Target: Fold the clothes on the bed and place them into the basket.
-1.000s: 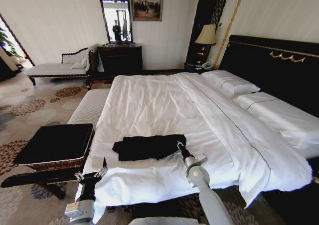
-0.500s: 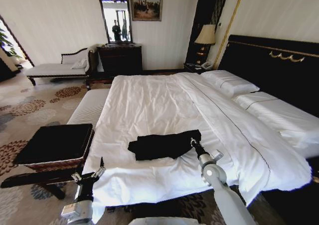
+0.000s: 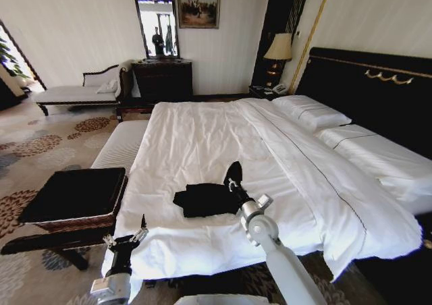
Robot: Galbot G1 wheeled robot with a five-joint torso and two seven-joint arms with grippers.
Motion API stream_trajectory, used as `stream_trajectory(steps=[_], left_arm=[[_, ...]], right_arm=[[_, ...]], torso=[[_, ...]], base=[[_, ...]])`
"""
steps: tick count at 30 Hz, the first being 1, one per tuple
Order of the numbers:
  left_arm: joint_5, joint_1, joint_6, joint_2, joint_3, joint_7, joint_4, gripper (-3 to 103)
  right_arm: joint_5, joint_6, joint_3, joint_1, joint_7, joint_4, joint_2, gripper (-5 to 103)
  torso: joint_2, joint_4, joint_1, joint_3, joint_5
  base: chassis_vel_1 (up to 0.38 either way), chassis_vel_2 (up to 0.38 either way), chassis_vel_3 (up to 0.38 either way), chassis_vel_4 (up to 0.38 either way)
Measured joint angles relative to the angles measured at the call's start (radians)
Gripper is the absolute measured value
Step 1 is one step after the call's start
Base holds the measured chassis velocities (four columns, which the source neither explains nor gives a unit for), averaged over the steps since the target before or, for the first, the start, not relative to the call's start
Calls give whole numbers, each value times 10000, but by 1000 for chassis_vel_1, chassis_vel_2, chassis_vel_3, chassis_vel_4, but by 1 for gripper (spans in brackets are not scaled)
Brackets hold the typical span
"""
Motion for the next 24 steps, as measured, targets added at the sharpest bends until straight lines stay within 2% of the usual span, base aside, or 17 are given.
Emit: stream_trajectory(steps=[6,19,24], left_arm=[[2,47,0,-10,-60,-2,-1,100],[-24,77,-44,-50,-139,-4,1,100],[-51,111,-93,-57,-179,-4,27,100]], right_arm=[[-465,162,-584,285,66,-922,635,9],[-1240,517,-1144,456,-163,-2059,1314,9],[-1427,558,-1298,478,-228,-2265,1380,9]], torso=[[0,0,1,0,0],[0,-1,0,0,0],[0,-2,0,1,1]], base=[[0,0,0,0],[0,0,0,0],[0,0,0,0]])
